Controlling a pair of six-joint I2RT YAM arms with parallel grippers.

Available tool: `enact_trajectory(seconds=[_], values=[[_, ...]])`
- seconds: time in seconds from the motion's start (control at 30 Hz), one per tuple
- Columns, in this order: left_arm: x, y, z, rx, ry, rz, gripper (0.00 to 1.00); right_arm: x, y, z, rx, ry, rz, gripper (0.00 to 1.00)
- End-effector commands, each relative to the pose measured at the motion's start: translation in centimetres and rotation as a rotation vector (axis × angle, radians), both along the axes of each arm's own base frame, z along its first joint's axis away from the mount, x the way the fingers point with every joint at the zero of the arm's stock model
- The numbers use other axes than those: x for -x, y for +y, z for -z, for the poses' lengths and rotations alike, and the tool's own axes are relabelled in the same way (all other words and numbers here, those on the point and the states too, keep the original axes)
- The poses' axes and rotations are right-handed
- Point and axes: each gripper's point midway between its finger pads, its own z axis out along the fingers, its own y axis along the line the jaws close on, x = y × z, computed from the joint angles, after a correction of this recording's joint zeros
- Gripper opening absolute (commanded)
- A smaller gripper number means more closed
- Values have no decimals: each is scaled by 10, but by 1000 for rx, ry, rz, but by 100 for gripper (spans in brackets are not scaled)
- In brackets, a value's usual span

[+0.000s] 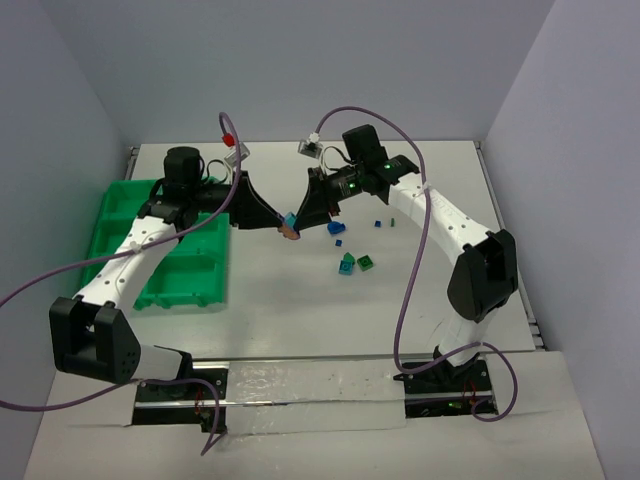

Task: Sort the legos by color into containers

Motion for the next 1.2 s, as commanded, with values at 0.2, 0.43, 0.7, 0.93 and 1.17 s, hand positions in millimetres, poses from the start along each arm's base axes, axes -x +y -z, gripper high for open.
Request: enact_trajectory(seconds=[0.2, 0.43, 0.7, 0.93, 1.17], values=[[-2, 42, 39, -162, -47, -47, 0, -16, -20, -26, -56, -81, 42, 0], [-54, 150, 65, -530, -70, -499, 0, -27, -26, -13, 2, -112, 95, 0], [-50, 302, 78, -1034, 49, -949, 0, -35, -23, -9, 13, -116, 103, 0], [-20, 374, 79, -1212, 127, -1093, 0, -33, -25, -8, 22, -120, 99, 0], [-10, 389, 93, -1196, 174, -1107, 0, -29, -27, -5, 33, -109, 82, 0]])
